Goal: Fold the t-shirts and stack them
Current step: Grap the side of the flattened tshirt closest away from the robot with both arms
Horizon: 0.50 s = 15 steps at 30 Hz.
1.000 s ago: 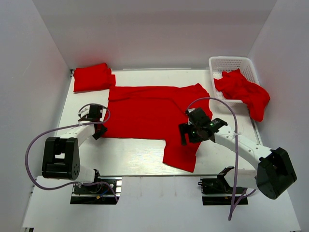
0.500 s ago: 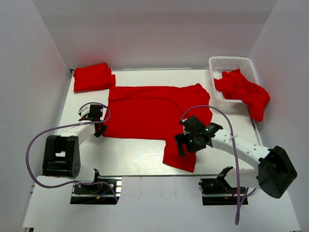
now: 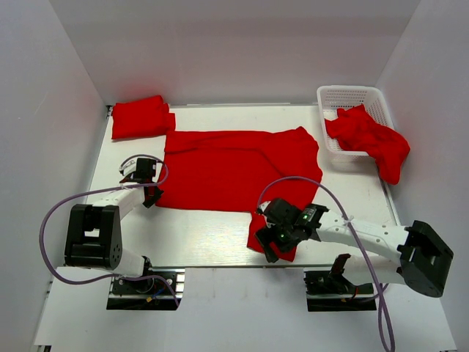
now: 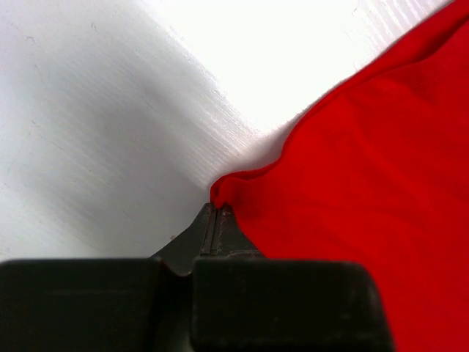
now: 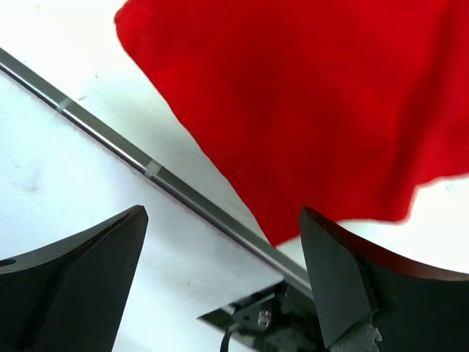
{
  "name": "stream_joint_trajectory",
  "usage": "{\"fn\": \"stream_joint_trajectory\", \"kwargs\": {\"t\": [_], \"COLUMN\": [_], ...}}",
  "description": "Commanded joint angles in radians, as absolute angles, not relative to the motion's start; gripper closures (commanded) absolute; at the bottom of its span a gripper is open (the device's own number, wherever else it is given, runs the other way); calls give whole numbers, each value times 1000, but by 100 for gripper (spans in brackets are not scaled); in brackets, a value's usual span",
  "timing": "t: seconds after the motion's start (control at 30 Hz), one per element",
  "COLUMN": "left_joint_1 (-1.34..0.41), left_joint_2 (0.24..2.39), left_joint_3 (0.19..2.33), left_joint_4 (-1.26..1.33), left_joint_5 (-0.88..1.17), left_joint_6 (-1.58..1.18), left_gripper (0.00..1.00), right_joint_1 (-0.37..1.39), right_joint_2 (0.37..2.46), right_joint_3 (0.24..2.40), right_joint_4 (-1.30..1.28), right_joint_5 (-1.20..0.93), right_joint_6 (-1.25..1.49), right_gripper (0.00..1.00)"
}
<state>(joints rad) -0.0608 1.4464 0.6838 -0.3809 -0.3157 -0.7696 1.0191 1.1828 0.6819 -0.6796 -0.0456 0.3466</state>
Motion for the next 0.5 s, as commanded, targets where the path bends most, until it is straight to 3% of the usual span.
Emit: {"fn": "stream_joint_trajectory", "kwargs": {"t": [0.0,0.4,0.47], "left_joint_1": [-57,-57,-57], "left_joint_2": [1489,1459,1439], "left_joint_3": [660,650,650], "left_joint_4": [-419,-419,-428], "left_joint_5": [-311,-322,-322], "left_joint_6": [-764,-755,-755], "left_gripper": [100,100,100], "right_joint_1": [1049,1152,1173], "right_joint_2": [1206,1377,1397], "right_joint_3": [653,647,644], "right_joint_4": [-556,-541,-571], "right_joint_5": [-21,179,228], "right_joint_6": [314,440,498], "right_gripper": [12,21,30]}}
